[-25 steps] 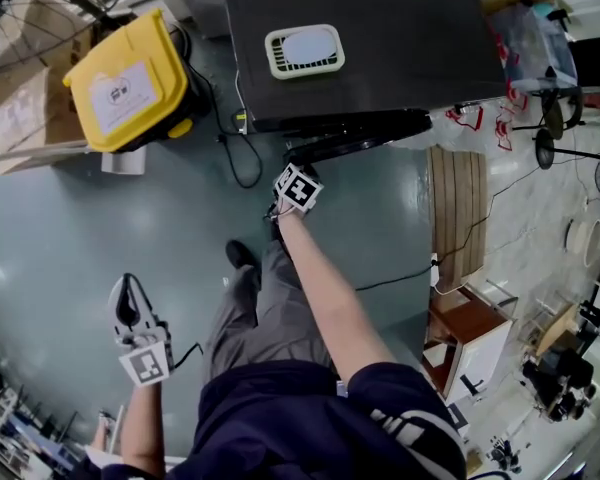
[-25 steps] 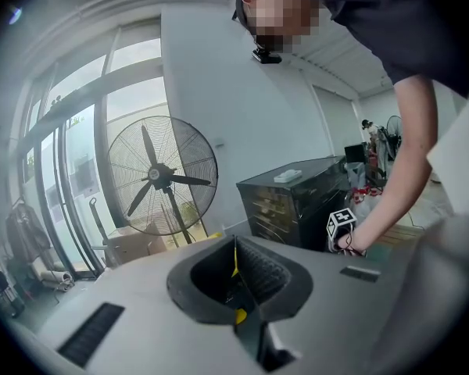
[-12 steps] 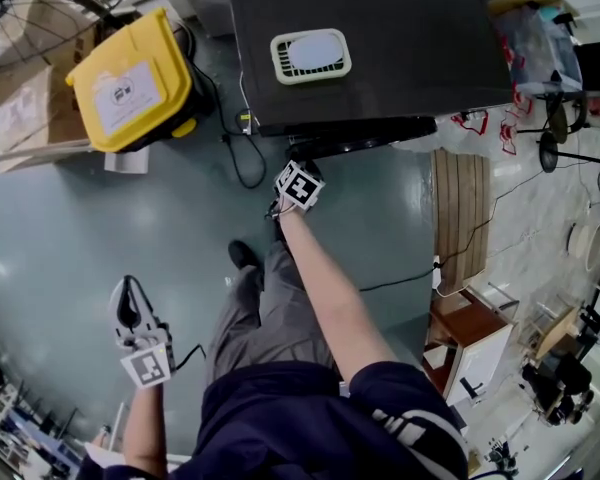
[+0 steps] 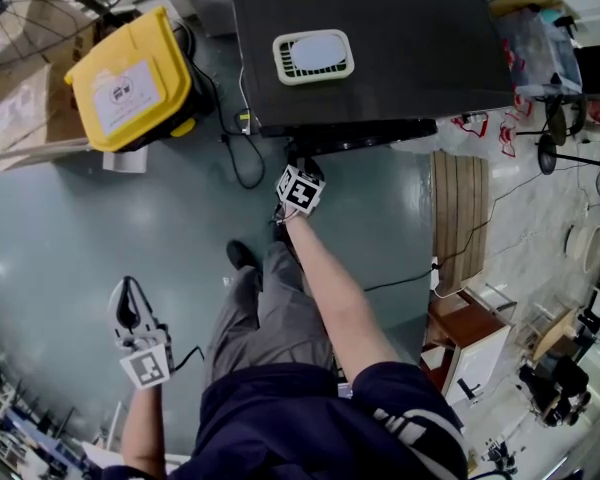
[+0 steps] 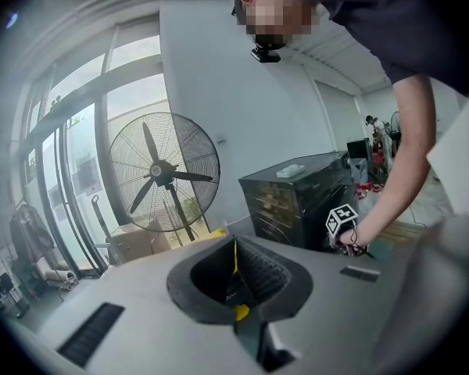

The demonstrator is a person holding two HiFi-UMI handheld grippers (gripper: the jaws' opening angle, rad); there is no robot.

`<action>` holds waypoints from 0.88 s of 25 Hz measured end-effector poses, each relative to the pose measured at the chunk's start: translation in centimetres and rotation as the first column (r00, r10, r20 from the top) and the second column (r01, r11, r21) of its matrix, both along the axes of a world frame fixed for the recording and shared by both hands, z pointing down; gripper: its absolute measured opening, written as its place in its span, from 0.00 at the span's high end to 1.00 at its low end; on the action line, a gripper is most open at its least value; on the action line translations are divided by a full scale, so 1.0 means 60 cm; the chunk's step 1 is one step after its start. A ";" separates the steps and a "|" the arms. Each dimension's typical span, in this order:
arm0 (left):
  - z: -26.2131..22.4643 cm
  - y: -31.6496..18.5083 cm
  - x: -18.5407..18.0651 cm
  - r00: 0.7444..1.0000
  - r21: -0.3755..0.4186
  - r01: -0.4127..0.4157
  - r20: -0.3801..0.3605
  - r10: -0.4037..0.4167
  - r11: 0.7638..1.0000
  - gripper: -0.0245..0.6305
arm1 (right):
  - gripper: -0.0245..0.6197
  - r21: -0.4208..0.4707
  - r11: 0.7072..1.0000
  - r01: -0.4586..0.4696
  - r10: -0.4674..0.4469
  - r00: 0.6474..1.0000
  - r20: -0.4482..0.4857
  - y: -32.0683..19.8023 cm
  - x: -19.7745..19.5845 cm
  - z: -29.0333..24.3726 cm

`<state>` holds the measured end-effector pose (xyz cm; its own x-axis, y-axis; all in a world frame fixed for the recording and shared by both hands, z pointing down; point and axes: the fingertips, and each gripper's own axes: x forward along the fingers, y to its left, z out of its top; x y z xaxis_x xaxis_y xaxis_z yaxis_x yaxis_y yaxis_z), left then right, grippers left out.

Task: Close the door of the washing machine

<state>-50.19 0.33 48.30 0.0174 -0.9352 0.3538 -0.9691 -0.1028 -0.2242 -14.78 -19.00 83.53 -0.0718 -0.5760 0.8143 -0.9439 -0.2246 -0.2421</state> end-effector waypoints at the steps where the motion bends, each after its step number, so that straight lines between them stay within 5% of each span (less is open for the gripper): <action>1: 0.001 -0.001 -0.001 1.000 0.000 -0.002 0.002 0.002 1.000 0.92 | 0.67 0.011 1.000 0.013 -0.013 1.000 0.001 -0.001 -0.001 -0.002; 6: 0.008 -0.001 -0.004 1.000 -0.009 -0.002 0.000 0.002 1.000 0.92 | 0.68 0.088 0.983 0.162 -0.162 0.987 -0.006 0.003 0.000 -0.012; 12: 0.021 -0.002 0.000 1.000 -0.022 -0.016 0.000 0.016 1.000 0.92 | 0.73 0.140 0.911 0.387 -0.383 0.922 -0.054 0.017 0.000 -0.009; 15: 0.026 -0.006 0.006 1.000 -0.030 -0.019 -0.002 0.019 0.999 0.92 | 0.91 0.132 0.857 0.499 -0.485 0.866 -0.125 0.017 0.001 -0.010; 17: 0.031 -0.007 0.009 1.000 -0.039 -0.024 -0.001 0.024 0.999 0.92 | 0.92 0.126 0.835 0.536 -0.518 0.842 -0.150 0.017 0.001 -0.011; 22: 0.036 -0.012 0.011 0.999 -0.041 -0.037 0.001 0.037 0.998 0.92 | 0.92 0.132 0.835 0.534 -0.508 0.841 -0.187 0.015 0.000 -0.009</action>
<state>-49.51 -0.41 50.48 0.0512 -0.9187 0.3916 -0.9641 -0.1477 -0.2206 -14.79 -18.12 83.00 -0.2950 -0.6165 0.7300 -0.9352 0.3429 -0.0884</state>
